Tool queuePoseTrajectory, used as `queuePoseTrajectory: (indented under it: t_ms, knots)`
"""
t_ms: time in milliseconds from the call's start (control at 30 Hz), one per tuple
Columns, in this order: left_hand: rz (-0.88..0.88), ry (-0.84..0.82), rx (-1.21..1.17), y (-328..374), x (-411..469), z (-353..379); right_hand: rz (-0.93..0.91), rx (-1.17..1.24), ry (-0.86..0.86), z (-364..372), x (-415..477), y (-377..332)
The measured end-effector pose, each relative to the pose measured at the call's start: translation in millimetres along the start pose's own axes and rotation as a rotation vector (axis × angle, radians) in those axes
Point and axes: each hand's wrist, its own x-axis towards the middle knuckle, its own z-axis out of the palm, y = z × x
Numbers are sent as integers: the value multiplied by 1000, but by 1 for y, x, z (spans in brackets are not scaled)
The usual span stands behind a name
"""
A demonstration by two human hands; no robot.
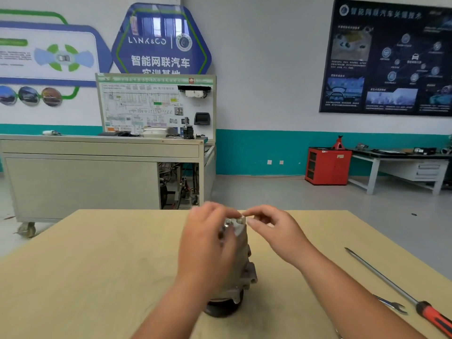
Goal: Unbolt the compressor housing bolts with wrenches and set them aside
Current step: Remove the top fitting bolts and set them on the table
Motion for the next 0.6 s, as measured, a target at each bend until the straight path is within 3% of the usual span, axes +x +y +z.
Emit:
queuePoseTrajectory:
  t_ms: [67,133,267,400,600]
  knots:
    - [-71,8,191,-8,21,-13,-4,-111,-34,7,3,-10]
    - [-113,-151,273,-15,20,-5,11,-219,-81,14,4,-13]
    - [-114,-278,410,-21,28,0,23,-249,-53,22,7,-11]
    - [-197,-258,276,-17,29,1,29,-145,-1,23,9,-15]
    - [-164,-45,-88,-6,32,-29,-97,-50,80,24,3,-57]
